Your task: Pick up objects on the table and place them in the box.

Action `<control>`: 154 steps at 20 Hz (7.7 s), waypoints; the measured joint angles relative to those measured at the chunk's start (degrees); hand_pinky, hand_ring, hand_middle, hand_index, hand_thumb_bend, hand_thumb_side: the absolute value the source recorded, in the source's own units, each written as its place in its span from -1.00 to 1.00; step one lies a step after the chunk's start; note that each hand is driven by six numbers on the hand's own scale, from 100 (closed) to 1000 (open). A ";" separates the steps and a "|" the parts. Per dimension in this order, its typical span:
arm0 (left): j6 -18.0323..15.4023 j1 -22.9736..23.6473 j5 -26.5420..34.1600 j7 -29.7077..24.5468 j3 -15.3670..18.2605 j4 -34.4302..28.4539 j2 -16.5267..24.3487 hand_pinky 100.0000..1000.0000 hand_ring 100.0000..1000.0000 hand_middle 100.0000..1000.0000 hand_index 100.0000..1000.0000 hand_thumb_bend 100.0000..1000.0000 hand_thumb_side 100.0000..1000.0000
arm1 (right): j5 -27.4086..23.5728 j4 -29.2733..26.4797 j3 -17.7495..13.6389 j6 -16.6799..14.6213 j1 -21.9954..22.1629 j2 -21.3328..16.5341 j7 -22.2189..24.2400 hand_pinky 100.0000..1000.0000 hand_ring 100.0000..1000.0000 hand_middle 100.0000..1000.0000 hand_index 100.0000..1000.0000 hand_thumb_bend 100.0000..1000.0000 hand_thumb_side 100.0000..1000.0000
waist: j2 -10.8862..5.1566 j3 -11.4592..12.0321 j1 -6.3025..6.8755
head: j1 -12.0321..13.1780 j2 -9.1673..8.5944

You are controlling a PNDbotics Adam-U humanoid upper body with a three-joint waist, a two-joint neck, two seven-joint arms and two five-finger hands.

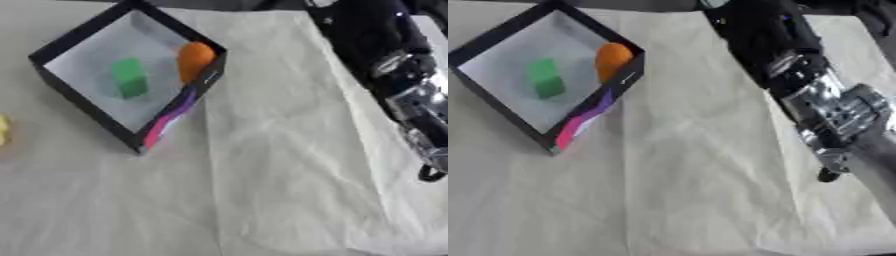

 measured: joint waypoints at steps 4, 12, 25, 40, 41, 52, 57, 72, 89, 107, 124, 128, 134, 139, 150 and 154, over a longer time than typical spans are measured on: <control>-0.22 0.37 -0.03 0.48 0.37 -0.01 0.28 0.64 0.58 0.52 0.65 -1.00 0.48 | -17.35 -8.39 -5.24 7.42 6.36 -7.15 -2.36 1.00 0.57 0.44 0.82 -1.00 -0.31 | -0.01 -0.83 0.03 | 1.90 0.00; -0.84 0.72 -0.10 1.57 1.24 -0.58 0.43 0.64 0.59 0.52 0.65 -1.00 0.45 | -34.61 -21.16 -16.54 12.97 24.50 -16.85 -15.98 1.00 0.46 0.35 0.70 -1.00 -0.10 | -0.01 -1.52 2.31 | 5.32 0.00; -2.90 -4.02 -1.46 2.39 1.67 -4.05 7.79 0.64 0.59 0.55 0.68 -1.00 0.23 | -32.81 -30.97 -24.70 10.60 44.60 -9.85 -28.83 1.00 0.44 0.33 0.67 -1.00 0.01 | -0.55 -1.73 4.82 | 8.18 0.00; 2.99 -15.97 -9.19 -10.88 -7.69 -1.02 35.70 0.61 0.59 0.60 0.79 -0.87 -0.44 | -31.82 -31.95 -25.56 12.30 46.65 -8.81 -29.17 1.00 0.41 0.29 0.65 -1.00 0.00 | -0.90 -1.94 5.31 | 9.46 0.00; 3.44 -16.95 -10.02 -13.10 -8.61 -0.52 36.78 0.62 0.60 0.61 0.79 -0.75 -0.52 | -31.81 -31.95 -25.56 12.33 46.65 -8.81 -29.12 1.00 0.41 0.29 0.65 -1.00 -0.01 | -0.90 -2.03 5.31 | 9.57 0.00; 3.24 -28.81 -23.29 -38.08 -18.18 6.85 40.74 0.68 0.63 0.59 0.76 0.11 -0.71 | -31.79 -31.95 -25.51 12.78 46.64 -8.77 -29.01 1.00 0.39 0.27 0.64 -1.00 -0.01 | -1.04 -2.86 5.61 | 10.61 0.00; 3.74 -32.90 -28.73 -42.91 -22.06 17.19 38.64 0.70 0.59 0.50 0.69 0.08 -0.46 | -31.74 -31.94 -25.51 13.06 47.11 -8.76 -28.82 1.00 0.38 0.26 0.64 -1.00 -0.01 | -1.12 -3.04 5.67 | 11.31 0.00; 6.76 -41.87 -36.87 -45.15 -28.12 43.42 24.49 0.66 0.56 0.46 0.73 0.10 -0.18 | -31.38 -31.56 -25.15 13.92 47.16 -7.66 -28.06 1.00 0.36 0.24 0.62 -1.00 0.00 | -1.16 -3.02 5.67 | 12.13 0.00; 6.70 -42.08 -35.59 -42.93 -28.98 40.54 21.92 0.36 0.16 0.00 0.14 -0.52 -1.00 | -30.90 -30.85 -25.14 14.66 47.21 -6.81 -27.25 1.00 0.36 0.23 0.61 -1.00 0.01 | -1.16 -3.39 5.67 | 12.92 0.00; 10.48 -40.14 -30.64 -39.76 -27.08 26.35 26.78 0.28 -0.05 -0.40 -0.46 -0.71 -1.00 | -30.89 -30.17 -24.89 14.46 47.22 -6.81 -25.89 1.00 0.36 0.25 0.62 -1.00 0.01 | -1.16 -3.37 5.67 | 12.95 0.00; 5.16 -58.60 -33.64 -36.08 -25.90 20.09 20.51 0.26 -0.05 -0.37 -0.42 -0.45 -1.00 | -31.71 -30.13 -24.89 14.26 47.09 -6.82 -25.47 1.00 0.37 0.25 0.61 -1.00 -0.01 | -1.16 -3.42 6.34 | 12.34 0.00; 2.30 -63.15 -37.19 -34.21 -26.46 23.53 13.82 0.27 -0.06 -0.37 -0.46 -0.47 -1.00 | -32.36 -30.12 -24.86 14.30 45.94 -6.82 -25.34 1.00 0.37 0.25 0.61 -1.00 0.01 | -1.16 -4.17 6.34 | 12.45 0.00; -1.67 -66.21 -42.30 -30.95 -26.51 31.08 3.43 0.27 -0.07 -0.33 -0.42 -0.71 -1.00 | -33.56 -30.12 -24.39 14.47 44.02 -6.80 -24.77 1.00 0.37 0.25 0.61 -1.00 -0.02 | -1.16 -5.67 6.32 | 13.08 0.00; -3.37 -64.81 -44.71 -29.31 -25.86 36.78 -1.97 0.28 -0.07 -0.31 -0.41 -0.82 -1.00 | -34.12 -30.12 -24.11 14.60 43.09 -6.48 -24.51 1.00 0.37 0.25 0.61 -1.00 -0.02 | -1.16 -6.35 6.31 | 12.52 0.00; -7.76 -60.26 -54.11 -28.24 -24.76 47.07 -6.77 0.48 0.20 -0.02 0.21 -0.59 -1.00 | -34.89 -30.13 -24.33 14.44 42.78 -5.82 -24.61 1.00 0.37 0.25 0.61 -1.00 -0.02 | -1.16 -7.06 6.31 | 11.87 0.00; -7.73 -59.66 -56.59 -28.26 -23.68 48.89 -6.82 0.43 0.14 -0.04 0.13 -0.68 -1.00 | -34.89 -30.13 -24.96 14.15 43.70 -5.82 -25.14 1.00 0.37 0.25 0.61 -1.00 -0.02 | -1.16 -7.08 6.31 | 11.95 0.00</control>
